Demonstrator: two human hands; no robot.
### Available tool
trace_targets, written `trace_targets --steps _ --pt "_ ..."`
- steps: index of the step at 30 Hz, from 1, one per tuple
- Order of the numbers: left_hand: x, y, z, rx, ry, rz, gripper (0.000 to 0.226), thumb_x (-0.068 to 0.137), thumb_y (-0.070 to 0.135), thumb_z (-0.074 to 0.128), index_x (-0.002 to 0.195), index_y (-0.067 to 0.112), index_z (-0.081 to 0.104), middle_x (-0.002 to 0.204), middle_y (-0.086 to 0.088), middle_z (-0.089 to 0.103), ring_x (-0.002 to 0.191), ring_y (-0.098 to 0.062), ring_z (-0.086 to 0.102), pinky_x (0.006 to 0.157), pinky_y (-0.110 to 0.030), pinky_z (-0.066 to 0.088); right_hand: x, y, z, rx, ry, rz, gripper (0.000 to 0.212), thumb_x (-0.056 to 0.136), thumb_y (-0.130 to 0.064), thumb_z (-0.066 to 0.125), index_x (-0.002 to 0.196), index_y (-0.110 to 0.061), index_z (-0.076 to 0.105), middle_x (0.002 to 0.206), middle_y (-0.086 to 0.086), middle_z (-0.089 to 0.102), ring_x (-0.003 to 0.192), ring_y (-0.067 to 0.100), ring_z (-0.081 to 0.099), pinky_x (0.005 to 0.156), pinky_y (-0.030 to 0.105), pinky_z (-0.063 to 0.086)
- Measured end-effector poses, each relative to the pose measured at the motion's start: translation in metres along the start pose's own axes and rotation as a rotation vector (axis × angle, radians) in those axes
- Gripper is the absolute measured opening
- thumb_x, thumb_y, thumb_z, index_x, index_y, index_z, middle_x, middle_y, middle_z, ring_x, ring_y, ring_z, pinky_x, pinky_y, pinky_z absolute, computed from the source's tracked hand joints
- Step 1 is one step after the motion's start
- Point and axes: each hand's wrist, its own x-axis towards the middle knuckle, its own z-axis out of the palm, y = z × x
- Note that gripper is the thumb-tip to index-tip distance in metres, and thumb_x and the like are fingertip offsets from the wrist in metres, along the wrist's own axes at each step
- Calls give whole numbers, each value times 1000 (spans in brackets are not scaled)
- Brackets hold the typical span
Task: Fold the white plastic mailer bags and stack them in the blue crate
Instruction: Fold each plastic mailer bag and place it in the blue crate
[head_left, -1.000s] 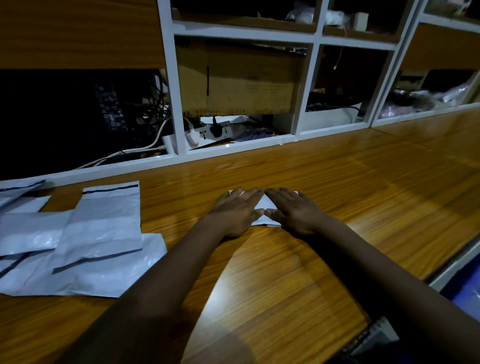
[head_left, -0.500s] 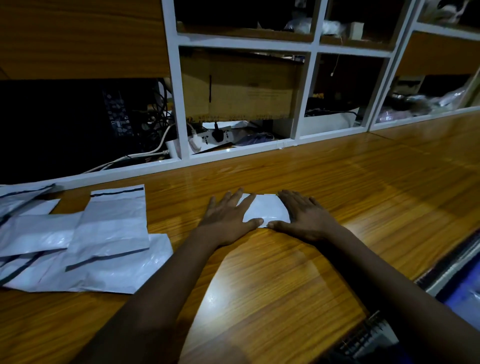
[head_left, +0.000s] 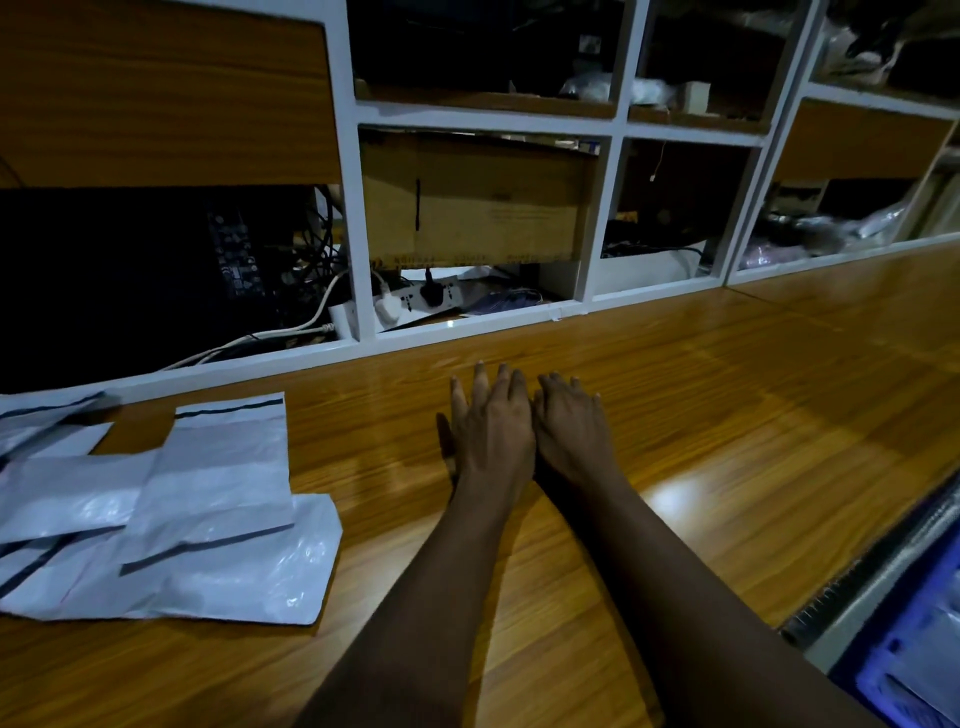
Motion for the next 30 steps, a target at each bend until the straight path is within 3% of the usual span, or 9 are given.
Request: trace_targets --steps 3,7,11,13,18,25,30 --pt "11 -1 5 -31 -53 -13 53 105 35 35 154 18 25 164 -1 19 152 -26 3 121 -51 5 13 7 12 -81 -83 24 56 106 -42 26 153 -12 29 161 12 26 149 37 18 118 59 19" --pt "21 -3 16 2 -268 -37 58 103 35 42 155 16 22 162 -4 22 150 -30 12 120 -51 12 12 13 21 -161 -173 9 56 106 -45 22 151 -13 32 159 9 30 148 36 21 116 58 20" --pt "26 -7 21 46 -224 -27 36 105 31 34 133 20 54 143 -1 50 136 -28 37 110 -49 30 17 15 20 -224 -178 -9 49 105 -43 22 138 -14 45 152 11 39 143 40 29 111 61 29" --pt "28 -9 24 59 -213 -23 36 104 31 31 124 20 59 137 -2 54 132 -30 40 107 -50 34 23 14 20 -234 -230 10 50 104 -45 24 140 -15 43 155 11 34 144 41 25 110 64 27" --pt "33 -19 28 4 -313 -81 51 106 41 21 151 22 33 162 -5 24 149 -35 12 117 -61 13 28 13 18 -195 -267 62 58 106 -44 18 156 -16 20 166 7 11 152 36 5 116 63 11" --pt "33 -31 31 9 -253 -60 55 105 46 21 151 18 35 160 -14 27 149 -34 18 117 -61 15 23 24 18 -165 -225 54 59 105 -45 14 155 -15 24 165 7 15 152 30 9 117 62 11" --pt "30 -40 27 -33 -311 -40 57 106 46 19 156 20 20 163 -14 14 151 -32 11 119 -58 10 19 32 9 -154 -288 -17 59 106 -47 17 157 -18 18 166 5 9 153 29 2 119 60 7"
